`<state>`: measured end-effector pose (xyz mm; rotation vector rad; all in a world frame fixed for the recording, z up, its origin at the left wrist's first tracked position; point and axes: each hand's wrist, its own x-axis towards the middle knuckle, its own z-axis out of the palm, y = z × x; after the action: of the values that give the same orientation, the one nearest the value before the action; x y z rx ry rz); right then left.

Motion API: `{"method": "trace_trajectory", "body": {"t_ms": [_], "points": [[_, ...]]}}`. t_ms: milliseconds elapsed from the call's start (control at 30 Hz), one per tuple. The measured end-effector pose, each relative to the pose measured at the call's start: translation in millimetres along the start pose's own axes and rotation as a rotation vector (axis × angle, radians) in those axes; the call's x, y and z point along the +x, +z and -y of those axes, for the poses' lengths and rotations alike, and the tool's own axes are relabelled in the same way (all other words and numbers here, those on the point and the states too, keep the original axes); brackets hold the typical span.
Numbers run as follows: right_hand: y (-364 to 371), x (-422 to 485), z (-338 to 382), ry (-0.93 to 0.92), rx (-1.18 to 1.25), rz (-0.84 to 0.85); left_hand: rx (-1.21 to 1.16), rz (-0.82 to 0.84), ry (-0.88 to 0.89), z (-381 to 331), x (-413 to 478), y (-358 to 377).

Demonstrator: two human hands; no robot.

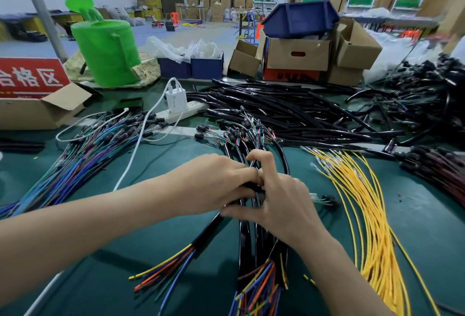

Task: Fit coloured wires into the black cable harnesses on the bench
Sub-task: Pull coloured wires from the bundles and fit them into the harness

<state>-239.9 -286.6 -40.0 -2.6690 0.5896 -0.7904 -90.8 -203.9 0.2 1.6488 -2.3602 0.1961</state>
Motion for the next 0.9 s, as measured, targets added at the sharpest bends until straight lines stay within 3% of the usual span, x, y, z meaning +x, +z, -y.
{"method": "trace_trajectory", "body": {"t_ms": [100, 267, 433, 700, 833, 900], "points": [[-1, 2, -15, 0.055, -0.18, -0.061, -0.03, 0.018, -0.108, 10, -3, -7], [-5, 4, -31, 0.189, -0.31, 0.027, 0.033, 0.15, -0.287, 16, -14, 5], [-2, 5, -22, 0.146, -0.345, 0.177, 0.159, 0.341, -0.204, 19, -12, 7], [-8, 6, -13, 0.092, -0.308, 0.176, 0.215, 0.484, -0.156, 4, -2, 18], [-9, 6, -12, 0.072, -0.277, 0.12, 0.115, 0.366, -0.238, -3, -6, 31], [-12, 5, -16, -0.021, -0.266, -0.085, -0.046, 0.174, -0.257, -3, -9, 27]]}}
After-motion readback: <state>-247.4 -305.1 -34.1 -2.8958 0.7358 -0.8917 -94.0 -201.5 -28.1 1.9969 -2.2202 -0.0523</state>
